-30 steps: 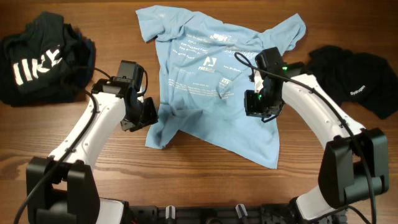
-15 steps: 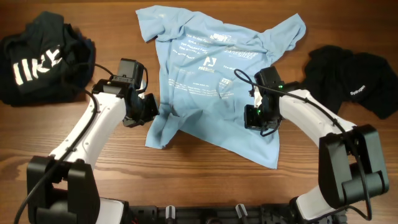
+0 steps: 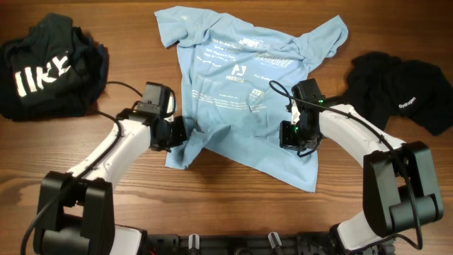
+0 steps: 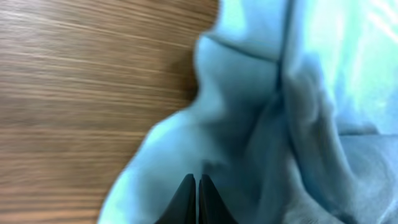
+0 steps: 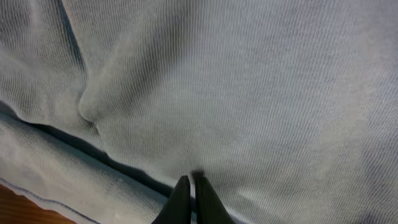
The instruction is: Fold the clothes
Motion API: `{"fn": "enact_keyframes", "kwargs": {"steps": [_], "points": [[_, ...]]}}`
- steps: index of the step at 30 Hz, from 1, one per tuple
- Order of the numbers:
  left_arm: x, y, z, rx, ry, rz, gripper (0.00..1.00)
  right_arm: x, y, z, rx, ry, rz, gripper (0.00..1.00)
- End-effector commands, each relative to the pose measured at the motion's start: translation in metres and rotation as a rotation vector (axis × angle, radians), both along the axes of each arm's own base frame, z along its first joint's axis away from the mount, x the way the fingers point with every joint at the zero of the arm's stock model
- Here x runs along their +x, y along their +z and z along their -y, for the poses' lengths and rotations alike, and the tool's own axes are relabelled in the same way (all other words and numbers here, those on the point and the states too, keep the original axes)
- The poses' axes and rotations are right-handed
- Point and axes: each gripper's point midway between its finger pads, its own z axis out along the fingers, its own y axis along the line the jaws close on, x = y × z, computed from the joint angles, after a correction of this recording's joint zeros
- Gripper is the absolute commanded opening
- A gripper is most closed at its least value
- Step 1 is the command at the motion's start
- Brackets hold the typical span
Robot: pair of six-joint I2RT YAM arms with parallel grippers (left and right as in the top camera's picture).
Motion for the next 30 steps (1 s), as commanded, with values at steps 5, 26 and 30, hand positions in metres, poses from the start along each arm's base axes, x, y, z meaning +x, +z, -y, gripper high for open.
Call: {"fn": "enact_keyframes", "kwargs": {"steps": [5,26,30], "points": [[-0.011,-0.022,0.014,-0.015,-0.081,-0.012,0.04,-0.001,-0.002,0.003,-0.011,-0.015,-0.004,0.04],[-0.054,-0.08,-0.079,0.185,0.333,-0.366,0.04,-0.002,-0.002,0.004,-0.019,-0.014,-0.007,0.04],[-0.053,-0.08,-0.105,0.165,0.44,-0.376,0.04,-0.002,-0.002,0.004,-0.019,-0.014,-0.006,0.04]]}}
